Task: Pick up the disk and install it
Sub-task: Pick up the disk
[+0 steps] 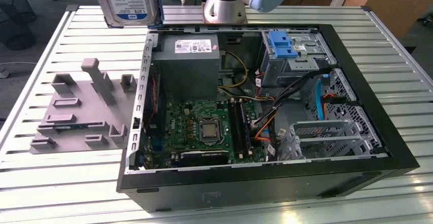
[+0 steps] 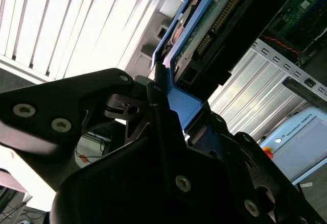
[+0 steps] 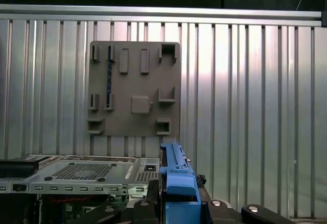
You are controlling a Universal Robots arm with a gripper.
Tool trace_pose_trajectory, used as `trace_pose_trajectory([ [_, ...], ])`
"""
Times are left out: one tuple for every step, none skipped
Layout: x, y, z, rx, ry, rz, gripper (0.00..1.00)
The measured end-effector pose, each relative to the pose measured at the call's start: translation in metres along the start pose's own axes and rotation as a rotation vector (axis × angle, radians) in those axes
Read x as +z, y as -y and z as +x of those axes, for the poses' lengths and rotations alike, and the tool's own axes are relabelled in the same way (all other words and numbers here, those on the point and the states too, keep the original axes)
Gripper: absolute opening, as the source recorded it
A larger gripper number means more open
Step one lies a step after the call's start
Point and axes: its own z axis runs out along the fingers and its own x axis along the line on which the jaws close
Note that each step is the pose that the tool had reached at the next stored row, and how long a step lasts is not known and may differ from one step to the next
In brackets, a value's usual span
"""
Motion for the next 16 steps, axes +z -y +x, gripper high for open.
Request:
trace_pose_trajectory([
  [0.0000,0.0005,0.0000,0.000,0.0000,0.0000,0.36],
  [0.0000,0.0011,0.0000,0.000,0.0000,0.0000,0.36],
  [0.0000,0.0008,0.0000,0.000,0.0001,0.0002,0.36],
  [0.0000,-0.0001,0.0000,0.000,0.0000,0.0000,0.36],
  [0.0000,-0.0008,0.0000,0.000,0.0001,0.0001,0.36],
  [0.0000,-0.0007,0.0000,0.000,0.0000,0.0001,0.36],
  [0.0000,-0.0007,0.0000,0.000,0.0000,0.0000,0.36],
  [0.0000,-0.0008,0.0000,0.000,-0.0001,0.0000,0.36],
  [0.0000,-0.0008,0.0000,0.000,0.0000,0.0000,0.36],
  [0.0000,-0.0008,0.0000,0.000,0.0000,0.0000,0.36],
  [0.0000,-0.0008,0.0000,0.000,0.0000,0.0000,0.36],
  [0.0000,-0.0009,0.0003,0.000,0.0000,0.0001,0.36],
  [0.0000,-0.0009,0.0005,0.000,0.0000,0.0001,0.36],
  [0.0000,-0.0007,0.0007,0.000,0.0000,0.0001,0.36],
  [0.0000,-0.0005,0.0009,0.000,0.0000,0.0000,0.36],
  [0.0000,-0.0002,0.0010,0.000,0.0000,0.0000,0.36],
])
